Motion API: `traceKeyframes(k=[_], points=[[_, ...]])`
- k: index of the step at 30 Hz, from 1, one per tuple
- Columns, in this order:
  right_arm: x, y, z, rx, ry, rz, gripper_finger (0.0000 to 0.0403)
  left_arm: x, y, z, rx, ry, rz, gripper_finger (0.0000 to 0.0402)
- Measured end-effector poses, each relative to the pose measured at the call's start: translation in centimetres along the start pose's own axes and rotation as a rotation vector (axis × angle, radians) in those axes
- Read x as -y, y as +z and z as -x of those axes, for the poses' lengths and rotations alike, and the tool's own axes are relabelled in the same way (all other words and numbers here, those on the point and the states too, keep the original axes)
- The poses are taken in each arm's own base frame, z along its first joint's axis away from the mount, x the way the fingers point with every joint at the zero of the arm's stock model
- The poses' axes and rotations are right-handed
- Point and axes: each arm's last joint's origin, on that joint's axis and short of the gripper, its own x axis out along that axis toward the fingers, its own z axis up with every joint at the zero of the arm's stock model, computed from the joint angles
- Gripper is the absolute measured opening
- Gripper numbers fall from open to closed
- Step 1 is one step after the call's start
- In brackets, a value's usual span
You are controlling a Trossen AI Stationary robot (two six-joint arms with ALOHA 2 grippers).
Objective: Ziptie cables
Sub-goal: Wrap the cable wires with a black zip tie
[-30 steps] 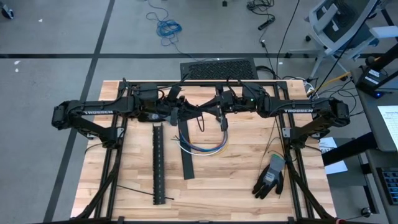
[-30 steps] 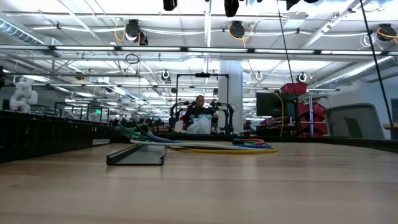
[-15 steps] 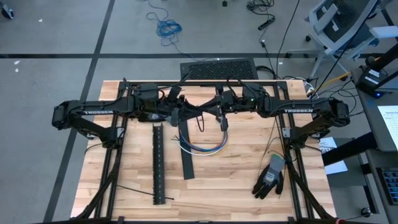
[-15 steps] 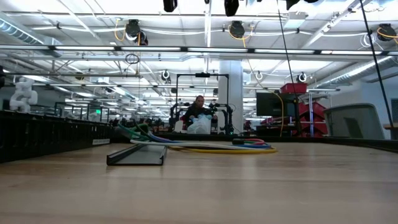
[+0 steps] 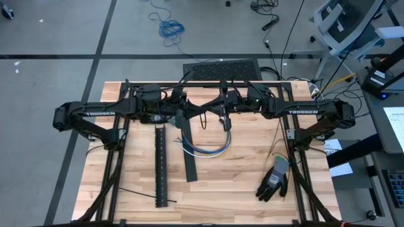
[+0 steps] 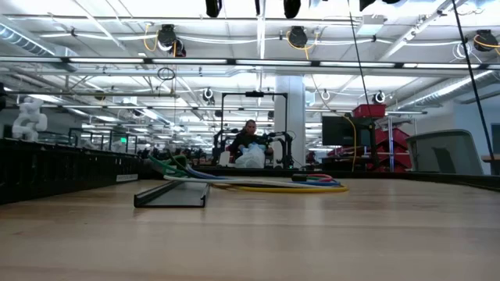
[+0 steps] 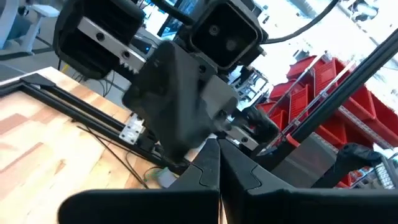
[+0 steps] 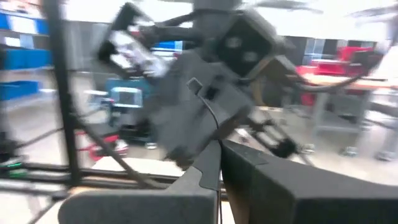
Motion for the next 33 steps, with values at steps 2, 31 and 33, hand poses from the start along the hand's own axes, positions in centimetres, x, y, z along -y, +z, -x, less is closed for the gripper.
traceKeyframes(k=[2, 31, 33], points=[[0.1, -0.1, 0.0, -0.011, -0.052, 0.019, 0.0, 0.3, -0.2, -0.1, -0.004, -0.015, -0.026, 0.0001], [5.0, 0.7, 1.6, 0.071, -0.227, 0.004, 0.0, 2.4, -6.3, 0.7, -0.632, -0.237, 0.06, 0.0111], [5.3, 0.9, 1.8, 0.075, -0.217, 0.0, 0.0, 1.9, -6.8, 1.0, -0.666, -0.168, 0.022, 0.0126]])
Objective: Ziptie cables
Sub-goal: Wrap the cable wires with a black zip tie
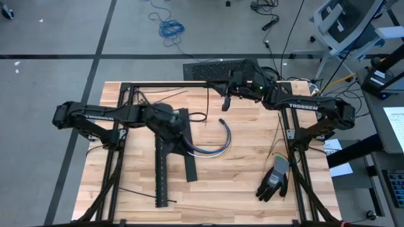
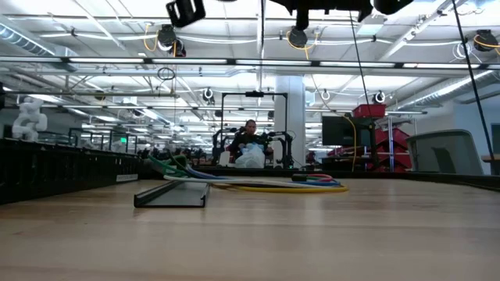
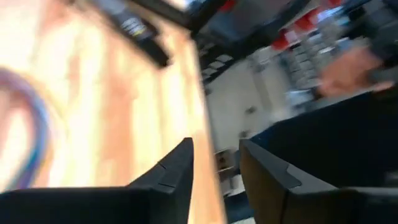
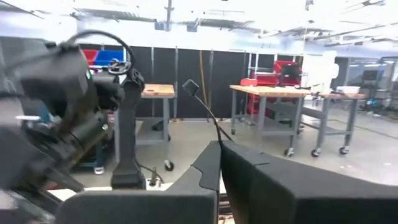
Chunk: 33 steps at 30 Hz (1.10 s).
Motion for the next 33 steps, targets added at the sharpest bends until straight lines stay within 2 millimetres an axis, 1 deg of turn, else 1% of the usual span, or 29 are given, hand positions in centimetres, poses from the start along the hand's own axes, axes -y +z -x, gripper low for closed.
traceKeyframes(k=[2, 4, 6, 8, 11, 12, 14, 16, 18, 20, 22, 26, 30, 33], points=[[0.3, 0.2, 0.2, 0.005, 0.013, -0.028, 0.0, -0.3, -0.2, 0.0, 0.005, 0.076, -0.035, 0.014], [0.3, 0.5, 0.4, 0.012, 0.018, -0.072, 0.0, -0.6, -0.1, 0.0, 0.038, 0.18, -0.106, 0.0151], [0.2, 0.7, 0.5, 0.018, 0.048, -0.129, 0.0, -1.0, 0.1, 0.1, 0.078, 0.33, -0.214, 0.0159], [0.0, 1.0, 0.6, 0.018, 0.101, -0.197, 0.0, -1.2, 0.2, 0.2, 0.093, 0.497, -0.366, 0.0162], [-0.3, 1.3, 0.8, 0.015, 0.136, -0.353, 0.0, -1.1, 0.2, 0.2, 0.05, 0.718, -0.64, 0.0162], [-0.3, 1.4, 0.9, 0.013, 0.135, -0.429, 0.0, -0.9, 0.1, 0.1, 0.013, 0.772, -0.751, 0.0162], [-0.1, 1.4, 0.9, 0.008, 0.1, -0.635, 0.0, -0.2, -0.2, -0.2, -0.088, 0.859, -1.01, 0.0162], [0.1, 1.1, 0.8, 0.001, 0.026, -0.826, 0.0, 0.7, -0.4, -0.6, -0.202, 0.936, -1.286, 0.0162], [0.2, 0.9, 0.8, 0.007, -0.016, -0.905, 0.0, 1.6, -0.4, -0.9, -0.272, 0.97, -1.51, 0.0162], [0.3, 0.8, 0.7, 0.011, -0.023, -0.96, 0.0, 2.3, -0.2, -1.1, -0.283, 0.972, -1.65, 0.0162], [0.2, 0.5, 0.6, 0.009, -0.037, -1.027, 0.0, 2.8, 0.1, -1.2, -0.253, 0.985, -1.716, 0.0162], [-0.6, 0.2, 0.1, 0.016, -0.041, -1.133, 0.0, 3.4, 0.6, -1.2, -0.207, 1.019, -1.793, 0.0162], [-1.7, -0.1, -0.3, 0.011, -0.025, -1.161, 0.0, 3.6, 0.9, -1.2, -0.17, 1.016, -1.82, 0.0162], [-2.3, 0.2, -0.3, 0.032, -0.017, -1.165, 0.0, 3.7, 0.9, -1.2, -0.151, 0.98, -1.835, 0.0162]])
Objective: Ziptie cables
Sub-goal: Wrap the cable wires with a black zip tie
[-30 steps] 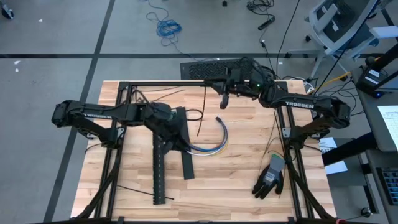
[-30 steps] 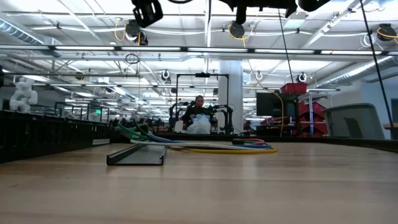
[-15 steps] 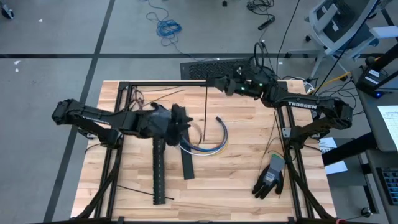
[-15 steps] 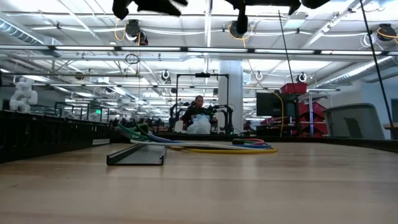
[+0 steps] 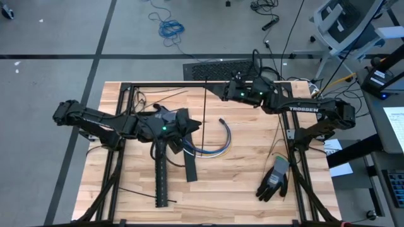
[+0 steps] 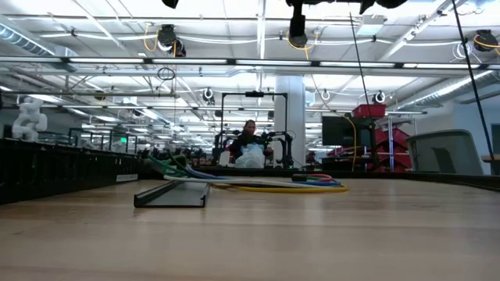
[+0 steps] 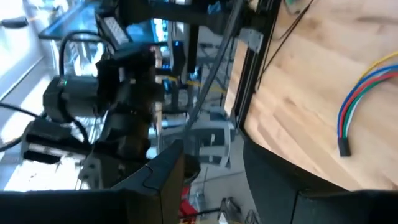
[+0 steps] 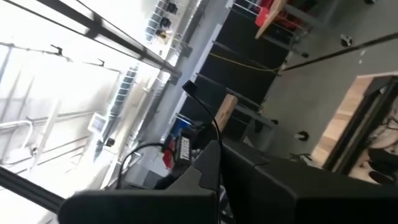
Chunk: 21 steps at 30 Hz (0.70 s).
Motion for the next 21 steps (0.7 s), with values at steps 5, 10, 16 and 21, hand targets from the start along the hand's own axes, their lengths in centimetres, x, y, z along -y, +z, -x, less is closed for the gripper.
traceKeyframes(k=[5, 10, 16, 21], points=[[-0.3, -0.5, 0.0, 0.01, 0.005, -0.013, 0.0, 0.4, 0.5, -0.6, 0.085, -0.02, -0.004, 0.0162], [-0.3, -0.6, 0.0, 0.022, -0.008, -0.009, 0.0, 0.8, 0.9, -1.4, 0.121, -0.028, -0.005, 0.0162], [-0.3, -0.6, 0.0, 0.025, -0.009, 0.02, 0.0, 0.6, 1.1, -1.6, 0.129, 0.004, 0.009, 0.0162], [-0.1, -0.2, 0.0, 0.038, -0.016, 0.032, 0.0, 0.6, 1.8, -1.3, 0.152, 0.005, 0.025, 0.0162]])
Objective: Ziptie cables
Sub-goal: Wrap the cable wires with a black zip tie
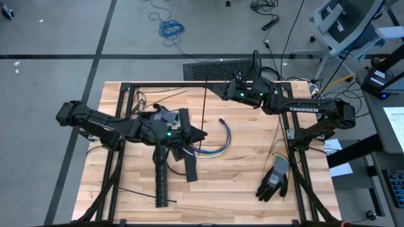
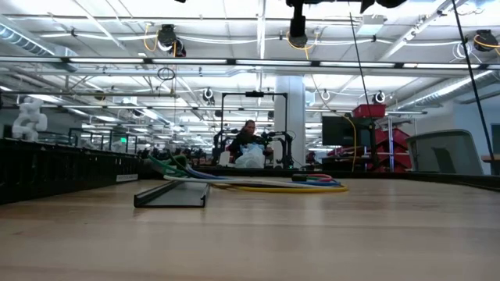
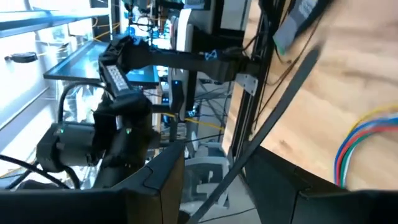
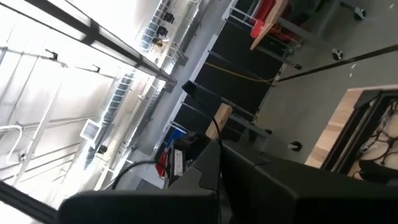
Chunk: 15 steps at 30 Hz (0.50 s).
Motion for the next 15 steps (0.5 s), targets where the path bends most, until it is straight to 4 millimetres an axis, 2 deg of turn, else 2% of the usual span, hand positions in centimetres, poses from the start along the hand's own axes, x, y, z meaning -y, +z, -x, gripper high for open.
traceKeyframes(k=[3, 5, 11, 15], points=[[0.02, 0.02, 0.0, 0.001, -0.001, 0.001, 0.0, 0.07, 0.35, 0.11, 0.012, -0.003, 0.036, 0.0154], [0.0, -0.01, 0.0, -0.001, 0.0, 0.002, 0.0, 0.1, 0.47, 0.15, 0.016, -0.004, 0.057, 0.0136], [0.08, 0.16, 0.0, 0.003, -0.002, 0.005, 0.0, 0.1, 0.47, 0.19, -0.014, 0.003, 0.193, 0.0018], [0.08, 0.15, 0.0, -0.002, 0.0, 0.078, 0.0, 0.03, 0.18, 0.1, -0.039, 0.016, 0.382, 0.0004]])
